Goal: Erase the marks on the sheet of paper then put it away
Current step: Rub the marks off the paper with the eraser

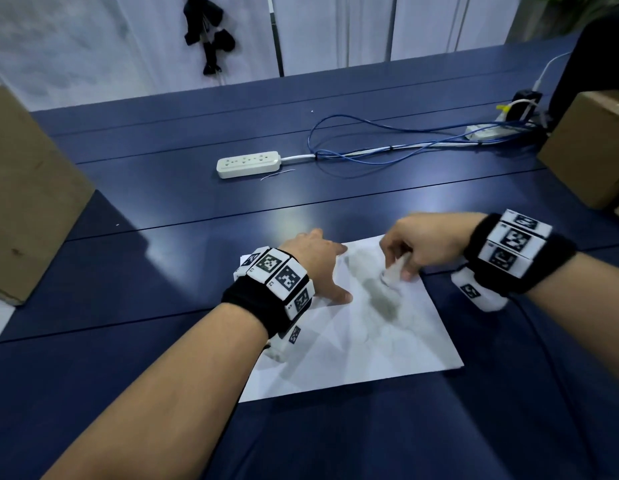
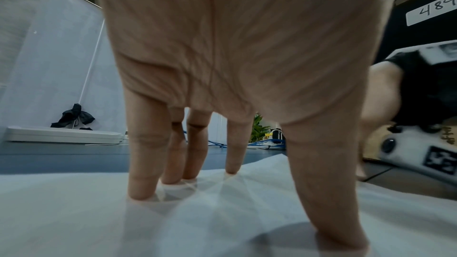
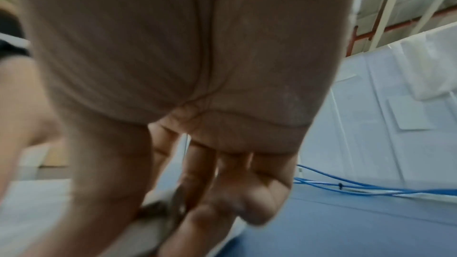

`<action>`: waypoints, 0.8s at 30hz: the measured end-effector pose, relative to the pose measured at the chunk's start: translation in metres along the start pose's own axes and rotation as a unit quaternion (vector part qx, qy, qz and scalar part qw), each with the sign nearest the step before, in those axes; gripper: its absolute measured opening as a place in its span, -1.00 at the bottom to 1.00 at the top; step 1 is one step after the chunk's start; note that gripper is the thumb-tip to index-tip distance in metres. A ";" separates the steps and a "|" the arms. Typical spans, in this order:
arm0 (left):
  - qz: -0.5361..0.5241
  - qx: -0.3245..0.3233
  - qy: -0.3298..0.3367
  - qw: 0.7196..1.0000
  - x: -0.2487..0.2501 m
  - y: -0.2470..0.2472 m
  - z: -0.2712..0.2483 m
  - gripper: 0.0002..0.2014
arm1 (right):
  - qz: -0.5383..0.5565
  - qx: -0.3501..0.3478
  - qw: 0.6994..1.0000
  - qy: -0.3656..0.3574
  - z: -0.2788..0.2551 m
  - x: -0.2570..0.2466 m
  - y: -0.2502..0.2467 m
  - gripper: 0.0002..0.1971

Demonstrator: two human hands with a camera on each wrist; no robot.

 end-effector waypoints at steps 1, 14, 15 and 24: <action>-0.001 0.000 0.001 1.000 0.000 -0.001 0.000 -0.10 | -0.009 0.041 0.999 0.019 0.007 0.004 -0.006 -0.79; 0.000 -0.009 -0.005 1.000 0.001 -0.002 -0.001 -0.08 | 0.001 0.069 0.997 0.025 0.013 0.008 -0.011 -0.81; 0.001 -0.008 -0.006 1.000 0.001 -0.002 -0.002 -0.07 | 0.000 0.101 0.994 0.035 0.017 0.009 -0.015 -0.82; 0.003 -0.012 -0.006 1.000 0.002 -0.001 0.000 -0.09 | 0.025 -0.040 0.999 -0.005 -0.001 -0.001 0.005 -0.75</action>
Point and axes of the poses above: each hand's wrist, its own z-axis towards the middle knuckle, its own y-axis out of the palm, x = y × z, the point moved 2 cm from there along z, towards the middle knuckle, and after that the axes turned 3 degrees about z, right-handed, at the moved point
